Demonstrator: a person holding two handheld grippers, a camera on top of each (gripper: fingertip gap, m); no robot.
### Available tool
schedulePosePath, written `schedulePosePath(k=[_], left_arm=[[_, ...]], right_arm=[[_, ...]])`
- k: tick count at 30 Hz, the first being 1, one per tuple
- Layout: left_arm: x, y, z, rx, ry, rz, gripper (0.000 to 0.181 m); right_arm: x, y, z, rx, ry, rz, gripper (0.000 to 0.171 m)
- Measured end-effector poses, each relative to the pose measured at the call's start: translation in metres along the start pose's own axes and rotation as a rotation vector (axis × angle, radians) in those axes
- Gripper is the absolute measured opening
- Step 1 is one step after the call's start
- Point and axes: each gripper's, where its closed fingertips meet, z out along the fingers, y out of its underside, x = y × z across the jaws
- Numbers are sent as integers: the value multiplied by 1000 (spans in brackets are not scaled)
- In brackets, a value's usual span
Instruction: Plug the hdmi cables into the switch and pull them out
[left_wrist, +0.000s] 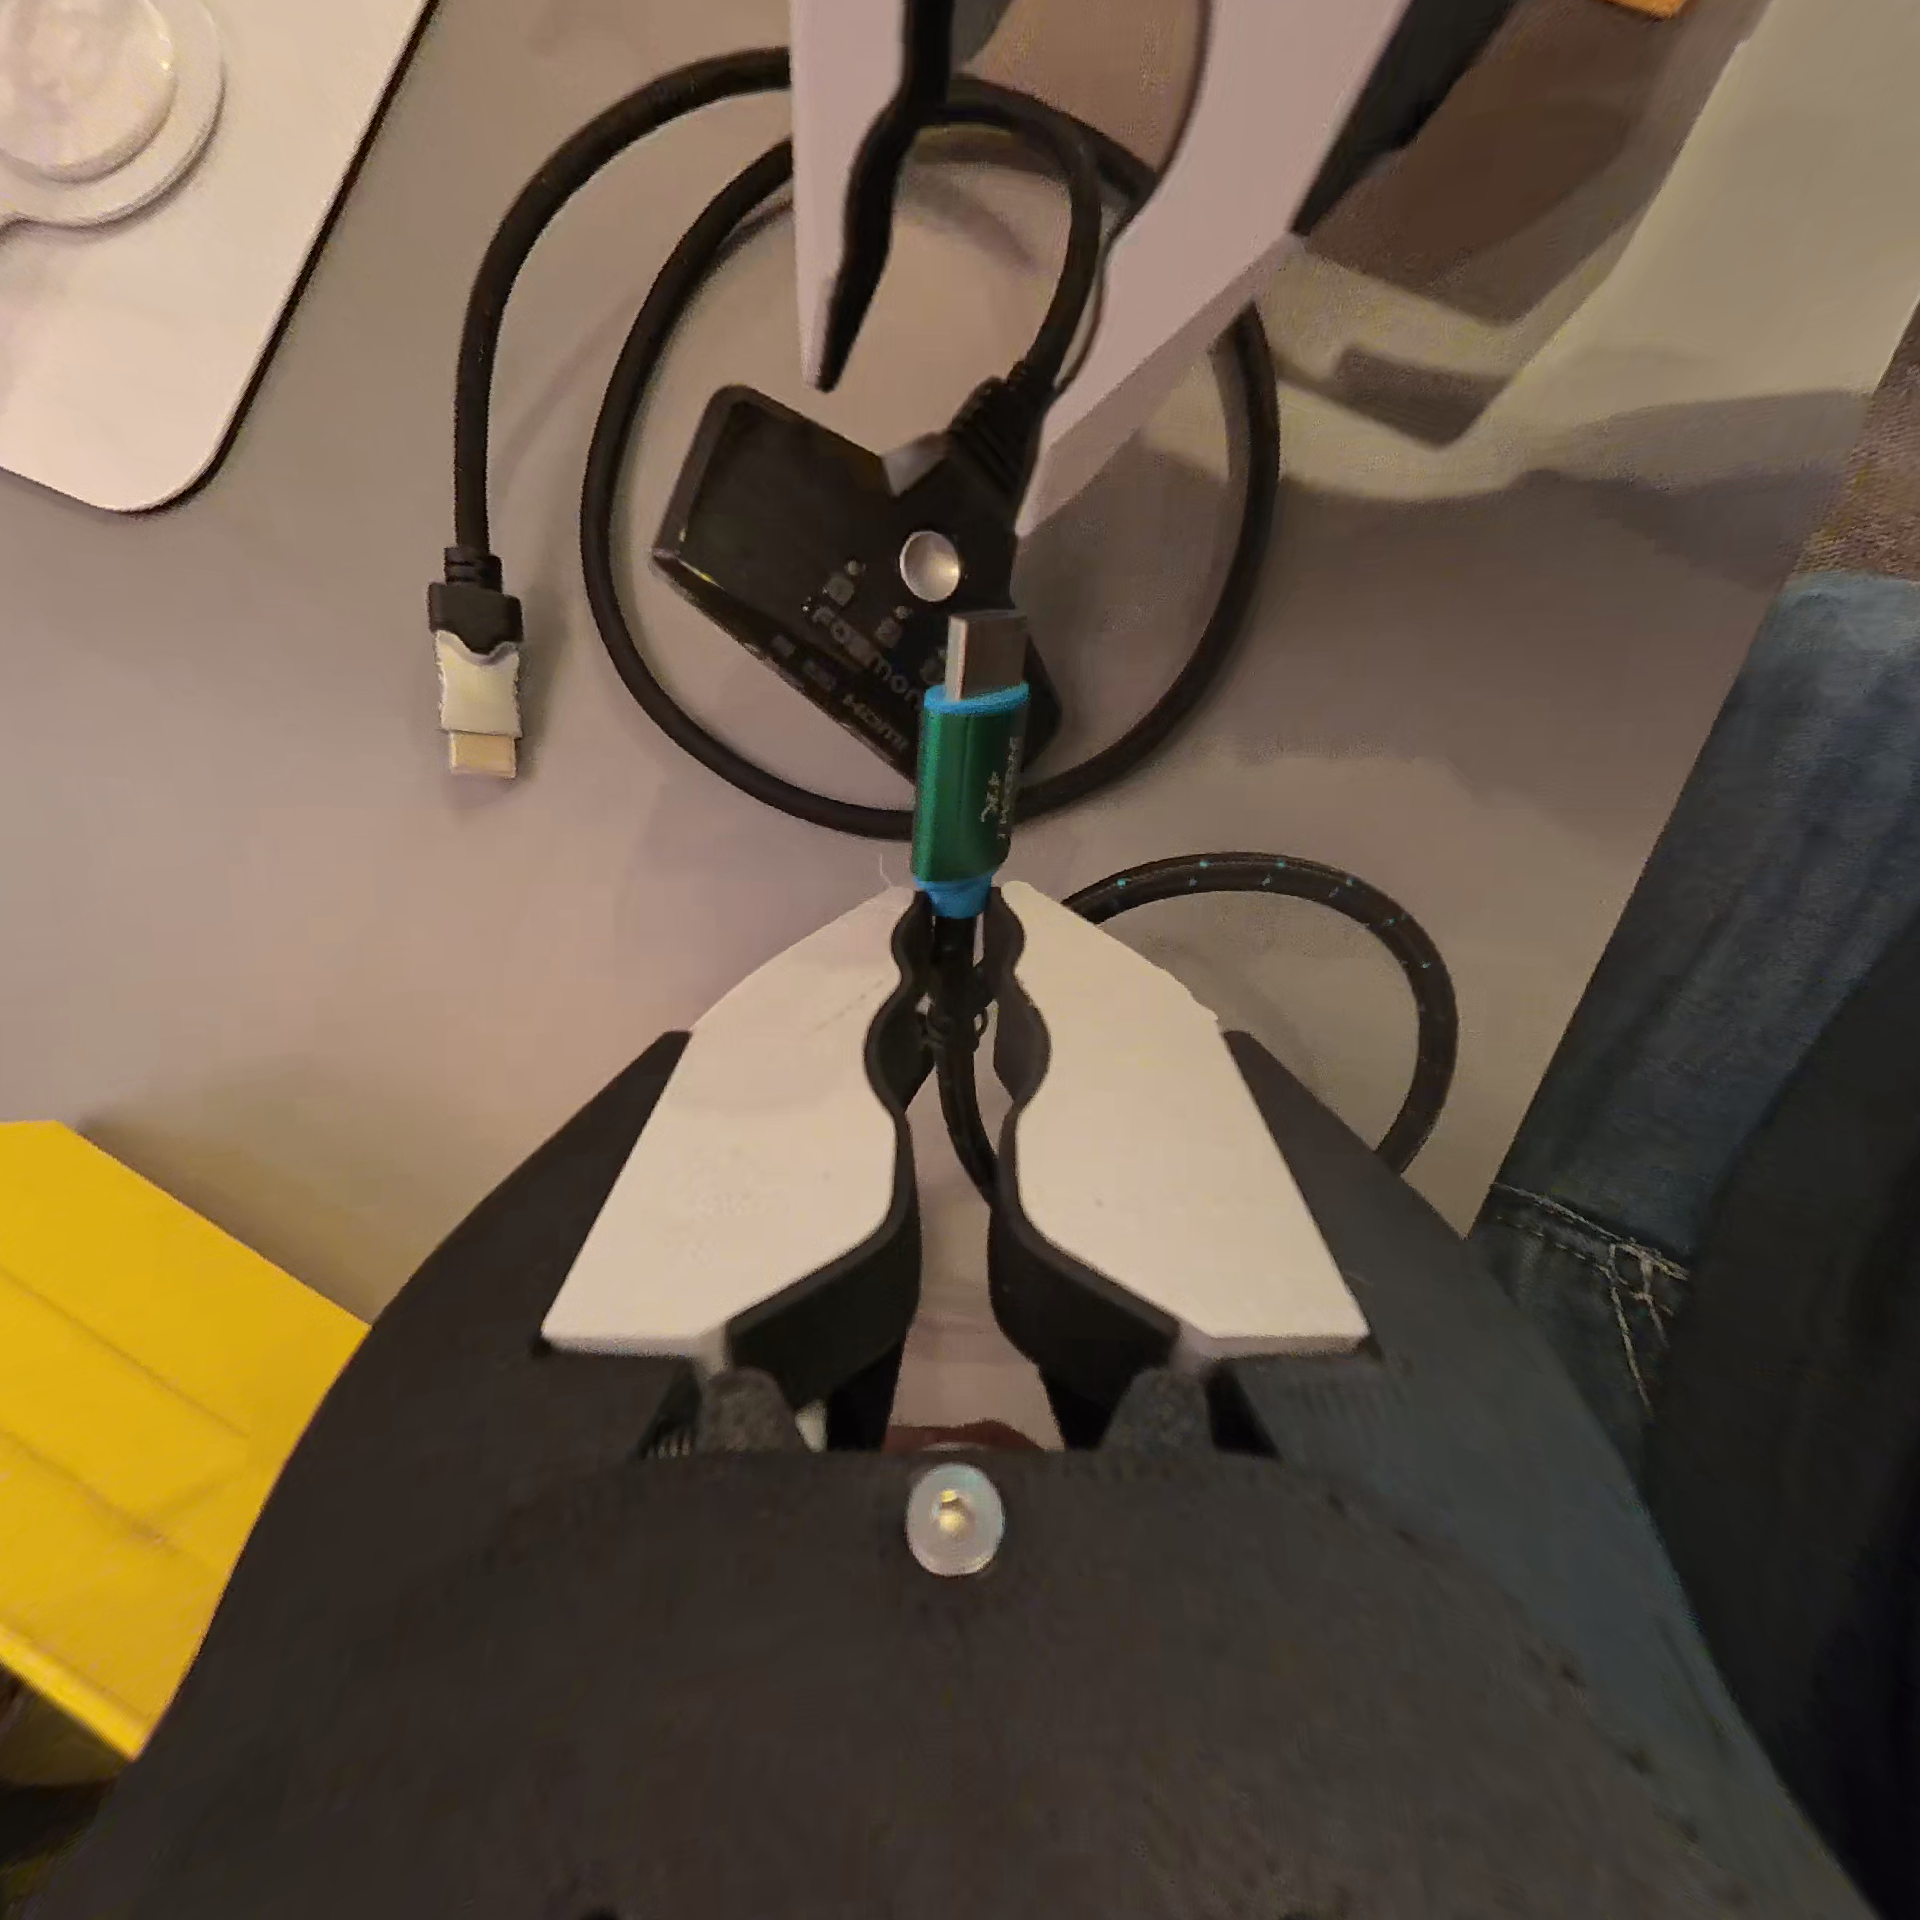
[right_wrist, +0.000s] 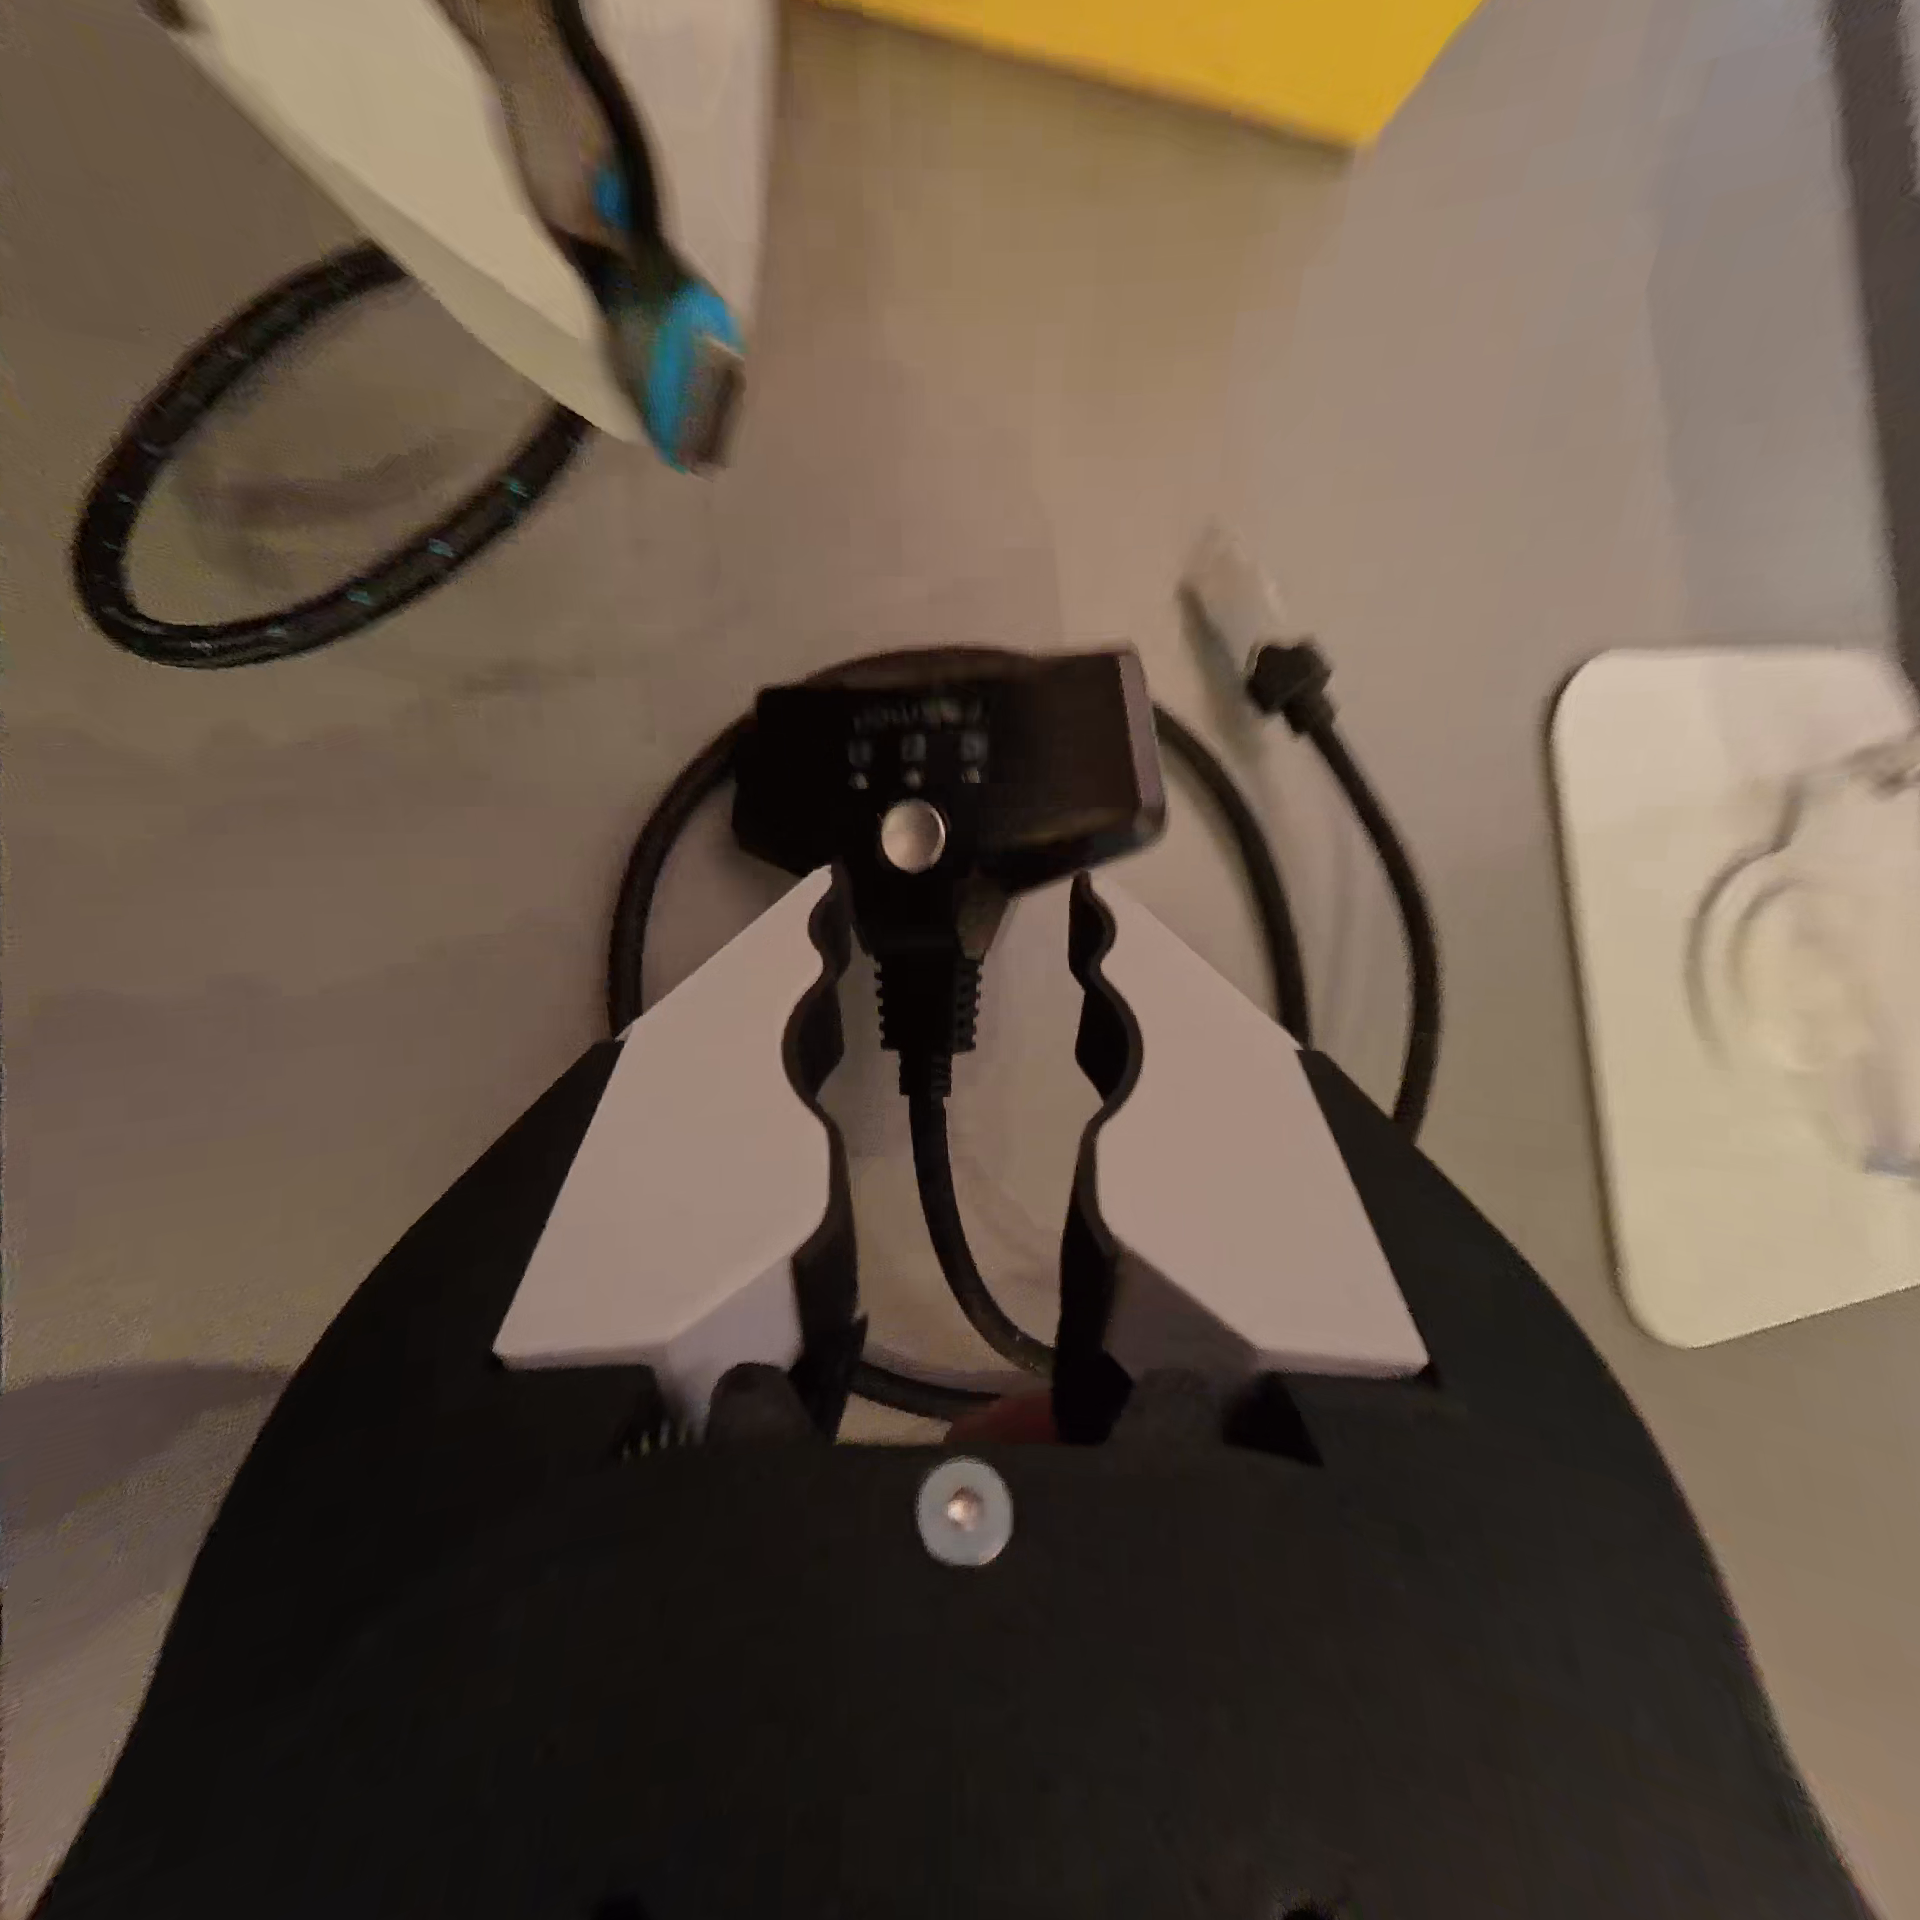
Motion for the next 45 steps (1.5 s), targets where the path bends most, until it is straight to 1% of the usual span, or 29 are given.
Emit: schedulePosePath(k=[3,6,10,12,14,15,18,21,22,23,27,29,31,32,33,34,36,37,38,39,40,41,43,45], left_arm=[[4,-7,-7,22,94,-11,9],[10,-12,-14,11,210,-6,9],[20,-12,-17,-52,354,43,9],[27,-10,-17,-89,422,68,9],[30,-8,-16,-120,448,103,9],[31,-5,-16,-145,451,121,9],[33,-5,-15,-143,468,137,9],[31,-14,-20,-74,476,113,10],[30,-19,-23,-38,469,112,15],[30,-25,-28,4,468,111,24],[25,-47,-43,156,418,68,51],[15,-54,-50,202,334,44,57],[8,-65,-71,281,265,39,62],[7,-72,-89,338,235,37,61],[13,-78,-110,393,243,44,59],[23,-80,-131,431,265,63,52],[57,-71,-163,441,356,139,39],[75,-63,-170,436,401,161,40],[90,-55,-169,429,434,160,42],[105,-46,-161,409,475,139,44],[116,-36,-146,372,506,102,50],[122,-27,-125,335,503,61,57],[124,-18,-83,324,498,-59,61],[116,-24,-57,402,507,-195,65]], right_arm=[[-14,-45,-21,140,4,-120,39],[-26,-68,-28,148,43,-252,45],[-38,-78,-21,88,125,-407,43],[-44,-81,-16,64,138,-450,35],[-51,-77,-11,30,100,-459,24],[-53,-76,-9,26,88,-457,23],[-54,-74,-11,53,45,-391,21],[-52,-79,-18,170,-8,-263,20],[-50,-80,-20,198,-21,-213,19],[-47,-79,-21,217,-21,-185,19],[-37,-82,-24,309,-31,-57,19],[-34,-81,-23,327,-34,-17,19],[-26,-79,-24,345,-21,40,19],[-20,-77,-25,360,-5,77,19],[-13,-76,-28,381,9,119,19],[-7,-76,-31,405,19,158,20],[3,-76,-37,458,33,220,19],[7,-77,-41,484,37,241,20],[10,-80,-45,515,40,256,20],[12,-83,-49,546,37,276,20],[14,-87,-53,580,30,296,20],[14,-92,-58,617,18,311,20],[13,-101,-66,677,-13,336,20],[10,-108,-73,712,-31,348,20]])
